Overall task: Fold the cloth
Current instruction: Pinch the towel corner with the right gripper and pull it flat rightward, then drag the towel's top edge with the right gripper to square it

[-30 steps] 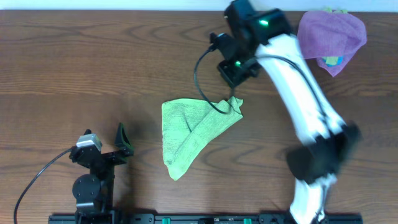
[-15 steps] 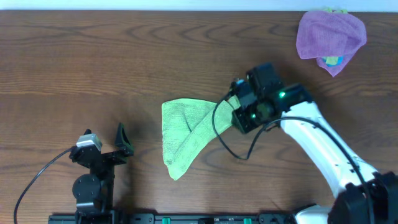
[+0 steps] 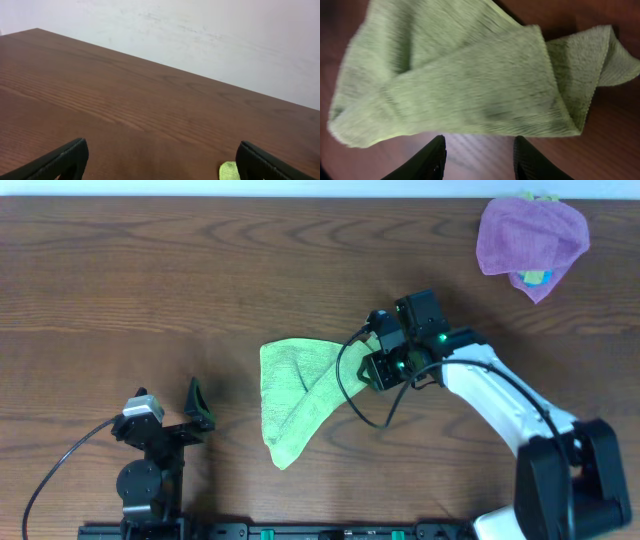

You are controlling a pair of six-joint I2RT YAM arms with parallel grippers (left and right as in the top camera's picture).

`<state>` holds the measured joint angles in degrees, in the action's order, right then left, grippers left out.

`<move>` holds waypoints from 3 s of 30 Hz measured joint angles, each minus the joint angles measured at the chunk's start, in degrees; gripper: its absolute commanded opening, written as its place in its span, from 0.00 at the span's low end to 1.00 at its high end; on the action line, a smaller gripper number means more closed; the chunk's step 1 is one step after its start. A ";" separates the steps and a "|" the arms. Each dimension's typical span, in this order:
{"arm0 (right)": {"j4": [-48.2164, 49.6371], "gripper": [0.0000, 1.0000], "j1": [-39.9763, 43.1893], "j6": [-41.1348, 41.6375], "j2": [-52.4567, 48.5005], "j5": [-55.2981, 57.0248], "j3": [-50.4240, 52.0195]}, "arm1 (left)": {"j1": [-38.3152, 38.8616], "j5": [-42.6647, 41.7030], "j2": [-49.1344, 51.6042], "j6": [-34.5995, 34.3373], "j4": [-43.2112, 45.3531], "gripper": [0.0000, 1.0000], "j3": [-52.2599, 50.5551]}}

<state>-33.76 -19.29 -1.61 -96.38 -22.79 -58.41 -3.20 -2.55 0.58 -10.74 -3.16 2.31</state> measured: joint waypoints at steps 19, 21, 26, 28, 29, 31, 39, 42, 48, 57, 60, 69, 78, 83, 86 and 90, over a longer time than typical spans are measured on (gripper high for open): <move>7.93 0.38 3.74 1.18 -6.01 -3.23 0.09 | 0.00 0.02 0.00 0.00 0.00 0.95 0.00; 7.98 0.28 3.74 1.36 -6.10 -3.41 0.09 | 0.00 0.02 0.00 0.00 0.00 0.95 0.00; 7.96 0.01 3.74 2.67 -6.14 -3.78 0.09 | 0.00 0.00 0.00 0.00 0.00 0.95 0.00; 6.64 0.01 3.74 2.75 -6.14 -4.00 0.09 | 0.00 0.00 0.00 0.00 0.00 0.95 0.00; 5.49 0.01 3.74 2.84 -6.14 -4.02 0.07 | 0.00 0.02 0.00 0.00 0.00 0.95 0.00; 1.81 0.01 3.74 2.99 -6.14 -4.04 -0.07 | 0.00 0.02 0.00 0.00 0.00 0.96 0.00; -15.54 0.01 3.74 3.58 -3.61 -2.78 -6.08 | 0.00 0.00 0.00 0.02 0.00 0.95 0.00; -24.26 0.02 3.74 3.91 -0.33 -0.85 -8.66 | 0.00 0.02 0.00 0.00 0.00 0.95 0.00; -40.52 0.74 3.74 4.83 1.01 2.34 -9.38 | 0.00 0.02 0.00 0.02 0.00 0.95 0.00; -36.15 0.33 3.74 4.61 1.01 3.85 -9.38 | 0.00 0.00 0.00 0.00 0.00 0.95 0.00; -27.06 0.02 3.74 4.63 1.01 4.33 -9.35 | 0.00 0.02 0.00 0.00 0.00 0.95 0.00; -11.43 0.01 2.86 4.59 -2.49 5.95 -9.35 | 0.00 0.02 0.00 0.00 0.00 0.95 0.00; -5.27 0.01 -3.39 4.57 -10.32 12.90 -9.35 | 0.00 0.00 0.00 0.00 0.00 0.95 0.00; -1.92 0.01 -6.12 4.35 -10.29 14.34 -9.35 | 0.00 0.00 0.00 0.00 0.00 0.95 0.00; -0.59 0.01 -8.00 4.11 -10.29 14.47 -9.35 | 0.00 0.00 0.00 0.00 0.00 0.95 0.00; 2.14 0.01 -10.93 3.82 -10.29 14.60 -9.35 | 0.00 0.00 0.00 0.00 0.00 0.95 0.00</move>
<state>-31.62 -30.22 2.22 -106.67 -8.19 -67.77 -3.20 -2.55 0.58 -10.74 -3.16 2.31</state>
